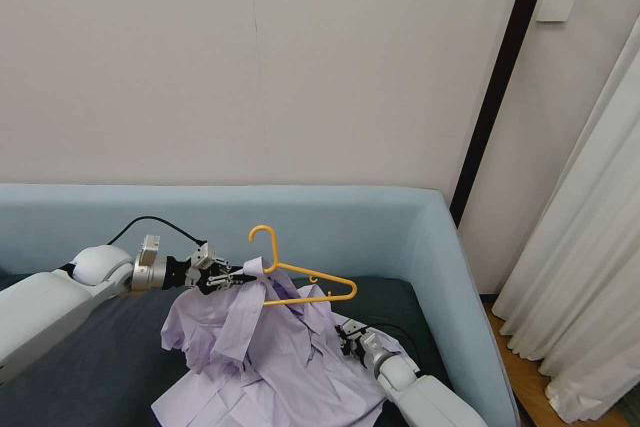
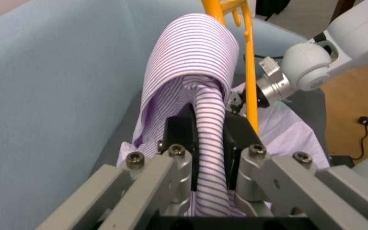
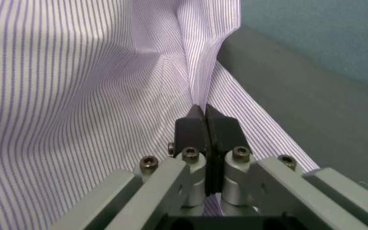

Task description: Pick up the clothes from the sofa and hang them on the clothes hanger.

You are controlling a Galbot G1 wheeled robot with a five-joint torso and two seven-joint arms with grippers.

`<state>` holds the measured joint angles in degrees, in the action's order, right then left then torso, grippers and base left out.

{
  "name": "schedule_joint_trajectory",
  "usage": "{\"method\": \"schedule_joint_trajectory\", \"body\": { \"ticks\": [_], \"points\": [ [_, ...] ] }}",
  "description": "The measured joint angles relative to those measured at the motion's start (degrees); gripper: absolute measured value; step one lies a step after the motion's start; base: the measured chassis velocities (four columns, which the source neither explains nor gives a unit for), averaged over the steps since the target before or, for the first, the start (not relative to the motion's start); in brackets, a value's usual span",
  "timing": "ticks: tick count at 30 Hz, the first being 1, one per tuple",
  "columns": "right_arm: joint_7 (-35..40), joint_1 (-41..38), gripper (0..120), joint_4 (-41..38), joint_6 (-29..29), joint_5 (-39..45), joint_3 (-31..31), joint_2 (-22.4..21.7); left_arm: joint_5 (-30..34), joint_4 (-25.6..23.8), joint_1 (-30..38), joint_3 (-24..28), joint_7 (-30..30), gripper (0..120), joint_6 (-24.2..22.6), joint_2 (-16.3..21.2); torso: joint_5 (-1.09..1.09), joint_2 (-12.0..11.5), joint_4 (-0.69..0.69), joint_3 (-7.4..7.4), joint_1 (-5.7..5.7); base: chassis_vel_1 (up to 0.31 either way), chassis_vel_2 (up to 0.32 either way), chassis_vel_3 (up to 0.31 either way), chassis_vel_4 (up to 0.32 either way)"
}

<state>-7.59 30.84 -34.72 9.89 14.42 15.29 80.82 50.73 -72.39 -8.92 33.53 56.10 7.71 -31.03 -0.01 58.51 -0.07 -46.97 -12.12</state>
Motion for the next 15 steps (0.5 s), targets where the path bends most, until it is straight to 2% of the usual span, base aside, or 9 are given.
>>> {"method": "schedule_joint_trajectory", "body": {
  "ticks": [6, 8, 9, 12, 13, 14, 15],
  "points": [
    [1.22, 0.12, 0, -2.37, 0.45, 2.4, -0.64, -1.54, -0.23, 0.79, 0.11, -0.2, 0.39, 7, 0.19, 0.0, 0.01, 0.0, 0.01, 0.0, 0.0, 0.0, 0.0, 0.0, 0.0],
    [3.21, 0.13, 0, -8.0, -0.59, 5.99, -0.56, -4.7, -0.66, 1.65, 0.23, -0.56, 0.92, 7, 0.55, 0.1, 0.02, 0.0, 0.01, 0.0, 0.0, 0.0, 0.0, 0.0, 0.0],
    [3.21, 0.13, 0, -8.0, -0.59, 5.99, -0.56, -4.7, -0.66, 1.65, 0.23, -0.56, 0.92, 7, 0.55, 0.1, 0.02, 0.0, 0.01, 0.0, 0.0, 0.0, 0.0, 0.0, 0.0],
    [7.29, 0.45, 0, -18.91, -4.82, 11.79, 0.48, -10.79, -1.74, 3.37, 0.59, -0.87, 1.84, 7, 1.3, 0.1, 0.0, 0.0, -0.02, 0.0, 0.0, 0.0, 0.0, 0.0, 0.0],
    [7.87, 0.5, 0, -22.15, -5.76, 13.18, 0.7, -12.36, -2.04, 3.75, 0.67, -0.88, 2.08, 7, 1.46, 0.04, 0.01, 0.0, -0.02, 0.0, 0.0, 0.0, 0.0, 0.0, 0.0],
    [7.87, 0.5, 0, -22.15, -5.76, 13.18, 0.7, -12.36, -2.04, 3.75, 0.67, -0.88, 2.08, 7, 1.46, 0.04, 0.01, 0.0, -0.02, 0.0, 0.0, 0.0, 0.0, 0.0, 0.0],
    [8.76, 0.61, 0, -27.05, -7.17, 14.99, 0.9, -14.6, -2.5, 4.34, 0.75, -0.99, 2.37, 7, 1.72, -0.04, 0.01, 0.0, -0.02, 0.0, 0.0, 0.0, 0.0, 0.0, 0.0]
  ]
}}
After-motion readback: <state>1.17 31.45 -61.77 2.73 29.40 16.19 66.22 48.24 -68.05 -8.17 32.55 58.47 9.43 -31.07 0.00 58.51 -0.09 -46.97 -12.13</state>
